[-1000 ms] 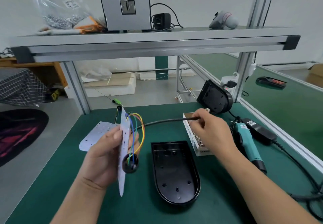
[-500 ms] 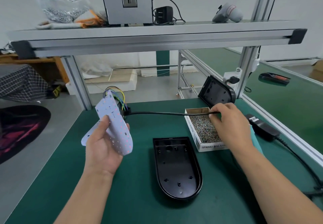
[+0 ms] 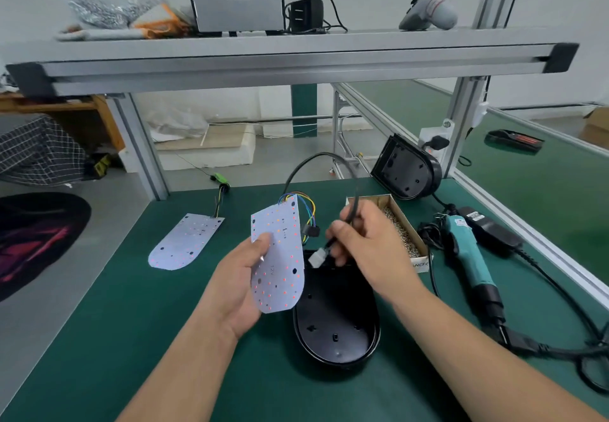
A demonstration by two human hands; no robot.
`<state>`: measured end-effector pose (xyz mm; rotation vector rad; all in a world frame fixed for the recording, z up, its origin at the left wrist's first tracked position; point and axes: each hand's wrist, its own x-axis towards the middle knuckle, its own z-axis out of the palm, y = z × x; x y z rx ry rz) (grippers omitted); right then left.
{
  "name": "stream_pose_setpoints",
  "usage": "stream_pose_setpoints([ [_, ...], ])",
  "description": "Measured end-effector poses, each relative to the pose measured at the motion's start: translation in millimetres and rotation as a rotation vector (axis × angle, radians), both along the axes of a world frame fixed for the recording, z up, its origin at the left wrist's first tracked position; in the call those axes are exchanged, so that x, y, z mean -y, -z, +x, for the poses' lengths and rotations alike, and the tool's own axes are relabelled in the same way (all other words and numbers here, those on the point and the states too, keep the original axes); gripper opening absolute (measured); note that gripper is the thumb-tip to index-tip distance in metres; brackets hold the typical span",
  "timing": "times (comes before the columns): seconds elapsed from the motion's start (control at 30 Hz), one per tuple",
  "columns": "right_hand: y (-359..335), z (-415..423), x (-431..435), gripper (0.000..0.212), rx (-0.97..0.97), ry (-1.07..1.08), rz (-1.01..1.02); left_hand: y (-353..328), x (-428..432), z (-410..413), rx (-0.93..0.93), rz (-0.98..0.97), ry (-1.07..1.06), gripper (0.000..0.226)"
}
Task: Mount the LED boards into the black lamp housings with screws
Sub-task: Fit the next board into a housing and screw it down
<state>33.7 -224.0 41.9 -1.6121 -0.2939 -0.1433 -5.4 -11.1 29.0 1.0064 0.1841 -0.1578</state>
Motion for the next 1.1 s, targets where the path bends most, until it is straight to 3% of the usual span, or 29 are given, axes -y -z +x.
stream_pose_setpoints([
  [0.4, 7.6, 5.3, 11.6, 0.022, 0.043, 0.067, -0.374, 4.4, 6.4, 3.5, 0.044, 0.045, 0.023, 0.030],
  [0.53, 7.1, 2.0, 10.0, 0.029, 0.059, -0.012, -0.440, 5.5, 7.3, 4.3, 0.053, 0.073, 0.036, 0.033],
  [0.73, 2.8, 1.6, 7.3, 0.010, 0.015, -0.127, -0.335, 2.6, 10.2, 2.3, 0.107, 0.212, 0.004, 0.035],
  [0.93, -3.2, 6.3, 19.7, 0.014, -0.096, -0.197, -0.091, -3.1, 10.4, 0.0, 0.139, 0.284, -0.112, 0.044],
  [1.1, 6.1, 3.1, 11.0, 0.013, 0.006, -0.083, -0.458, 1.4, 11.5, 0.5, 0.078, 0.305, -0.121, 0.028],
])
